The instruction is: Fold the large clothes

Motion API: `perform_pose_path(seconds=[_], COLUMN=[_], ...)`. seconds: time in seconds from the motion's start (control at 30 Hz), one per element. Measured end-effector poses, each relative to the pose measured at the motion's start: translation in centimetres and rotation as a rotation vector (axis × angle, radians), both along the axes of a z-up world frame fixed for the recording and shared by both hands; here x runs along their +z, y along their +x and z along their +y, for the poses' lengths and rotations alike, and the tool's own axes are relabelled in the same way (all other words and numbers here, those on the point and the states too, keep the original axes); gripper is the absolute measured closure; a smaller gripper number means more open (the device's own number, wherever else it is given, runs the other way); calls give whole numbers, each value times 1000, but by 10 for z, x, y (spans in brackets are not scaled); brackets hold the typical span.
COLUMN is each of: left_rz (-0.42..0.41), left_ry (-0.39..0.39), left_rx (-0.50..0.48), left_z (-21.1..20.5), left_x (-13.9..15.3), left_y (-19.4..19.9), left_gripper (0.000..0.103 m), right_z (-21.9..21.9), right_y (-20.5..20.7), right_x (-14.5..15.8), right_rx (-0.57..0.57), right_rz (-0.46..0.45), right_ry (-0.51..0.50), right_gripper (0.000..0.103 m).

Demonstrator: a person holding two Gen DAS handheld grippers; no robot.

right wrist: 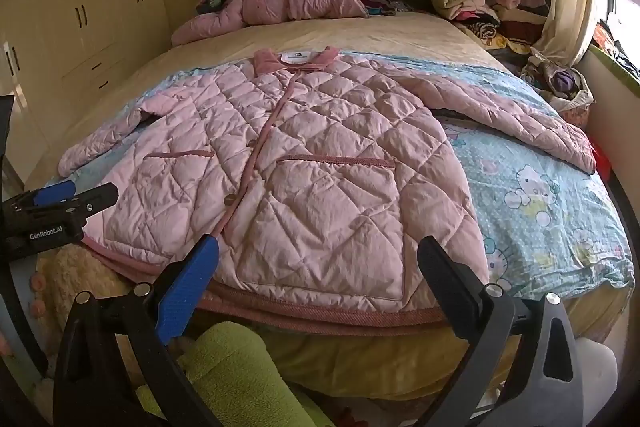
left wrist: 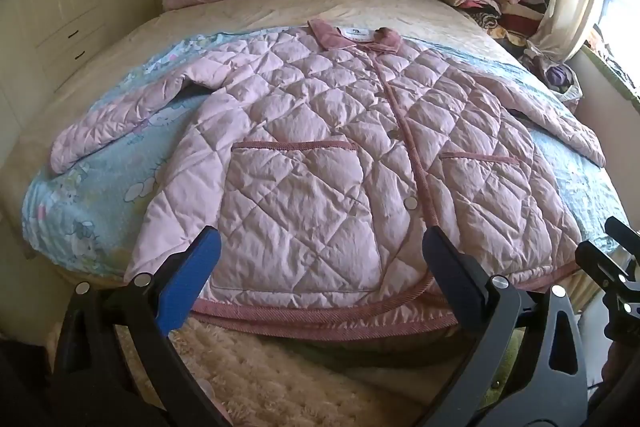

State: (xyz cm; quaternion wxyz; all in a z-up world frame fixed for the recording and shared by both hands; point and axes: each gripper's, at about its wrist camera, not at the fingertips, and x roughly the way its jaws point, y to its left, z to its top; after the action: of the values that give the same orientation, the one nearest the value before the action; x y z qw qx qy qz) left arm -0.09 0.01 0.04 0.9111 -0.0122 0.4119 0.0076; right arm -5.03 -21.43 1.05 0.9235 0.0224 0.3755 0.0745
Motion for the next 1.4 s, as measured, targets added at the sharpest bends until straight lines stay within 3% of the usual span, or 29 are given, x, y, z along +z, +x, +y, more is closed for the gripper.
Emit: perform_pose_path(seconds=[1.4], left_rz=[-9], left_ry=[3], left_rx=[-1], left_z=[3], left_x=[16], left_y=[1], left_gripper=[8], right_z=[4], right_y=[2], right_x=[-1], right_rx=[7], right_rz=[-4], right_ry=[-10], right_gripper=[4])
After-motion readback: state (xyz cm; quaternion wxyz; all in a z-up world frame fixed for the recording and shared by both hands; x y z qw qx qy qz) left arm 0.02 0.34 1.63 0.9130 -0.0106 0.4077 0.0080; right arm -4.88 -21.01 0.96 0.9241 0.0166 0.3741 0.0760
